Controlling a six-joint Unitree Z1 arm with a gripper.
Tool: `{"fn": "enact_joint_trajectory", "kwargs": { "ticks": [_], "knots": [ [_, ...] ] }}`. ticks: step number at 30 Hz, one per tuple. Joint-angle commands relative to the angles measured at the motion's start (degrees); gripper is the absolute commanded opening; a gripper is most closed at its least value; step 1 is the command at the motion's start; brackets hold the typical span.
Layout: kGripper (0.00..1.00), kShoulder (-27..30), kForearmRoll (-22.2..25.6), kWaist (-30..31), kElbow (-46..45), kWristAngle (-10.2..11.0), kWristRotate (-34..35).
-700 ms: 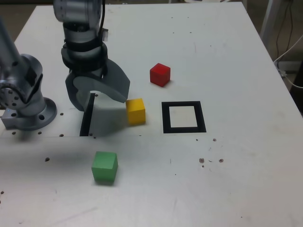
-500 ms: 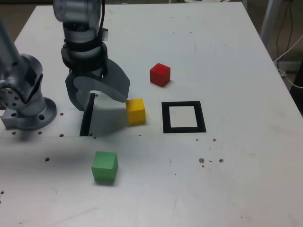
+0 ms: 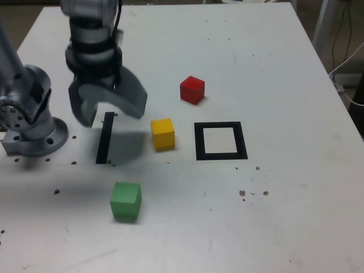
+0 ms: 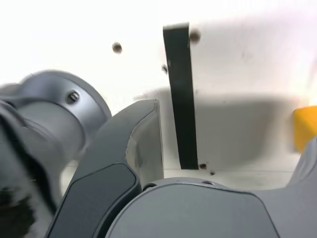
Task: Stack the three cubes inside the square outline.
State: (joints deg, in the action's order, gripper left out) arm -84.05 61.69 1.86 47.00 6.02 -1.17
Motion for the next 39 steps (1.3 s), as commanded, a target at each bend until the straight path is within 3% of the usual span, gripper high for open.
{"fn": "enact_joint_trajectory", "kwargs": {
  "ticks": [1, 11, 20, 28, 39],
  "knots": [
    [1.0, 0.15, 2.85, -2.3, 3.43, 2.47, -3.37],
    [1.0, -5.71, 4.87, -7.24, 14.93, 9.21, -23.78],
    [0.98, -15.66, 8.15, -9.94, 23.2, 11.58, -33.9],
    [0.97, -20.91, 7.64, -12.15, 27.98, 16.04, -36.11],
    [0.91, -25.39, 4.14, -12.41, 26.93, 15.79, -36.61]
  ]
}}
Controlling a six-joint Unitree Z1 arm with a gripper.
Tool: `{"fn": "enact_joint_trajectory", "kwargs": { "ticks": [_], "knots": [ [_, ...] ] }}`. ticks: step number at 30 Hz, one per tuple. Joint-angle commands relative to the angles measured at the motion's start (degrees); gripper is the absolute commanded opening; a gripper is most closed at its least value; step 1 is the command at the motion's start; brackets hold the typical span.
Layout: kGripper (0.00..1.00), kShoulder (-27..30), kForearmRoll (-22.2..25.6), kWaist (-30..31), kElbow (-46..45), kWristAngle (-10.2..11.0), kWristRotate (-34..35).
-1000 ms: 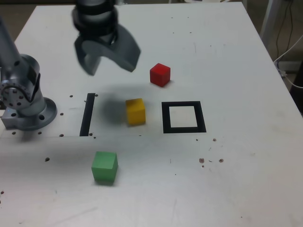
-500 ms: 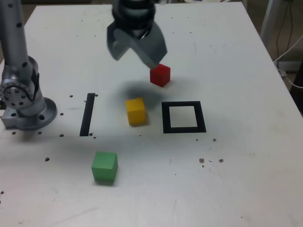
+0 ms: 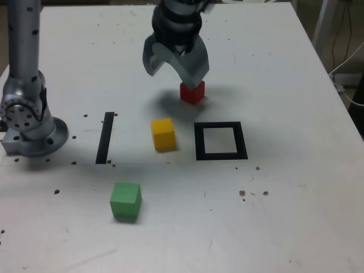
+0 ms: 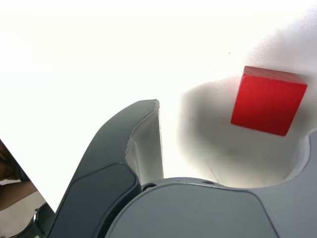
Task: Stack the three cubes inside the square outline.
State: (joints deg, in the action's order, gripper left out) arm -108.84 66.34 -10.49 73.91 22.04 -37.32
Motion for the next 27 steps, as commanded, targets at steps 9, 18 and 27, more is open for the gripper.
{"fn": "enact_joint_trajectory", "kwargs": {
  "ticks": [9, 18, 27],
  "knots": [
    [0.9, -3.37, -3.36, -0.69, -0.26, -3.0, -3.09],
    [0.76, -5.1, -4.44, -1.68, 0.06, -3.57, -3.51],
    [0.49, -5.6, -5.19, -2.07, 0.5, -7.48, -6.05]
  ]
}}
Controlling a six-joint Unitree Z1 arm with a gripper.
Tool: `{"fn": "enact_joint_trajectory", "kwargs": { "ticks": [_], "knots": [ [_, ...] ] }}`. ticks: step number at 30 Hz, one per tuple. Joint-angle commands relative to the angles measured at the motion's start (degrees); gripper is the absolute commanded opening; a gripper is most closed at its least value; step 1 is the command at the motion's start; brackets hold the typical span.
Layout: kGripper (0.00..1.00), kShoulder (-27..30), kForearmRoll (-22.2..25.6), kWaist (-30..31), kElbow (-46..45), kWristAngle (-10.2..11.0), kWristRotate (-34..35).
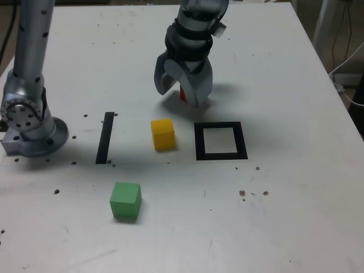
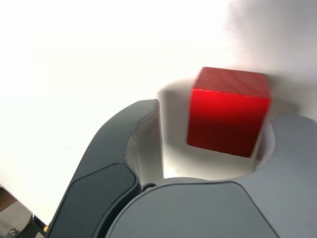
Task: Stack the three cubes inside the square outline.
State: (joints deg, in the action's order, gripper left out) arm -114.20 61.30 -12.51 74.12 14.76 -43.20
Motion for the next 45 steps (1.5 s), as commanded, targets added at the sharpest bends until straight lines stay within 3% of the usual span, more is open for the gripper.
{"fn": "enact_joint_trajectory", "kwargs": {
  "ticks": [1, 13, 27, 33, 38, 45],
  "knots": [
    [0.46, -0.23, -0.27, -0.07, 0.38, -0.54, -0.39],
    [0.3, -0.14, -0.11, -0.77, 2.28, -2.86, -2.03],
    [0.3, -1.14, 0.09, -1.52, 3.86, -4.22, -2.93],
    [0.3, 1.51, 1.48, -1.25, 4.5, -5.59, -1.92],
    [0.3, 5.74, 5.65, 1.7, 6.1, -6.96, 5.92],
    [0.3, 8.19, 11.73, 9.87, 8.86, -9.59, 23.8]
  ]
}}
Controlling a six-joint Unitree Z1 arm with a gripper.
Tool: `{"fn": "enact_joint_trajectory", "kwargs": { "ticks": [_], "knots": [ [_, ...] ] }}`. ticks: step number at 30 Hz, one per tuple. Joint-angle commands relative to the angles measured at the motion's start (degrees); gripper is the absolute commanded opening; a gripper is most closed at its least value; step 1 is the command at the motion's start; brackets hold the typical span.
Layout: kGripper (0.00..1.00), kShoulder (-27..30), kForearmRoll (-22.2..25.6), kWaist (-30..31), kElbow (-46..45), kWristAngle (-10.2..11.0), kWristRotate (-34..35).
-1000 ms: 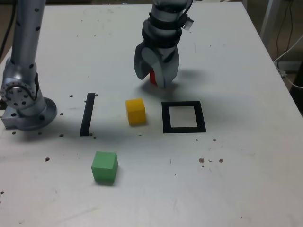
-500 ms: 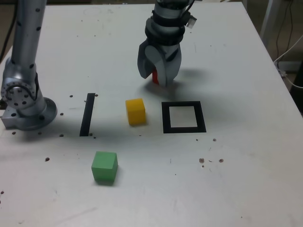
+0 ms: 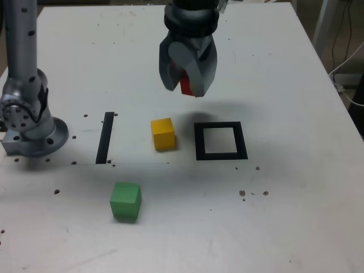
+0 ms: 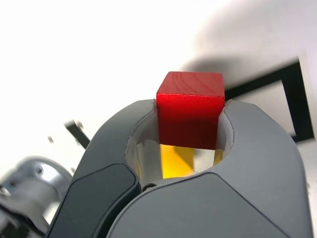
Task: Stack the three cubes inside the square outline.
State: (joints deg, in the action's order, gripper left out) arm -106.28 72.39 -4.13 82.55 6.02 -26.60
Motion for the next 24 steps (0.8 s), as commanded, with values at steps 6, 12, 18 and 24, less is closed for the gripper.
{"fn": "enact_joint_trajectory", "kwargs": {
  "ticks": [6, 12, 18, 24],
  "knots": [
    [0.3, -0.87, -0.2, 6.75, 0.28, -3.82, 20.06],
    [0.3, -3.5, -3.23, 9.78, 1.52, -3.82, 27.52],
    [0.3, -7.21, -4.65, 11.24, 3.28, -3.45, 29.6],
    [0.3, -9.8, -4.71, 12.47, 4.72, -2.47, 31.27]
  ]
}}
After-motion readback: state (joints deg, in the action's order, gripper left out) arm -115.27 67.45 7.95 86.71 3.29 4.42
